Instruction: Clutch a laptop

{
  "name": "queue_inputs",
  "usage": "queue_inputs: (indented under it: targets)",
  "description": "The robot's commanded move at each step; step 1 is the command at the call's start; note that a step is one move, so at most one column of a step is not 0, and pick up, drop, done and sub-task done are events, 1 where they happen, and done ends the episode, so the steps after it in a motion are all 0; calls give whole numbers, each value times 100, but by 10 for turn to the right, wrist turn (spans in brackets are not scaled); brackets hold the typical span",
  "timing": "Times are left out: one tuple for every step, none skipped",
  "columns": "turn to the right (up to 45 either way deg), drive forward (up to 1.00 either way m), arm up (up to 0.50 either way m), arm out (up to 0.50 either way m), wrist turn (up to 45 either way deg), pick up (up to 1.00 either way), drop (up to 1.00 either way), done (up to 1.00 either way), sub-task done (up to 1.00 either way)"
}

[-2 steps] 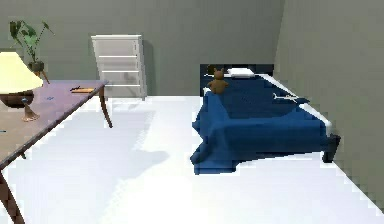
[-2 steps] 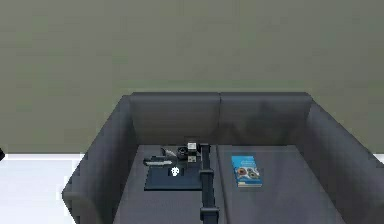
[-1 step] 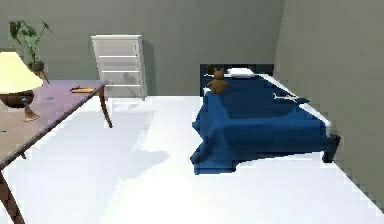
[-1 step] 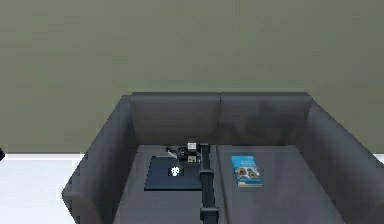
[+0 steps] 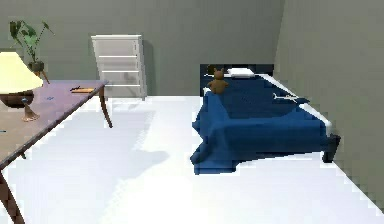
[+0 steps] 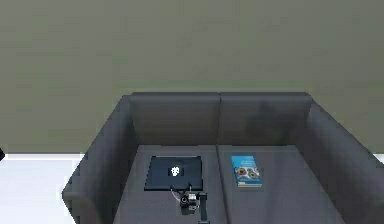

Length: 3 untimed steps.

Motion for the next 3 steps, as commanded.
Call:
queue_inputs:
  targets:
    - [0, 0, 0, 0, 0, 100, 0, 0, 0]
    - [0, 0, 10, 0, 0, 0, 0, 0, 0]
    - [0, 0, 0, 0, 0, 0, 0, 100, 0]
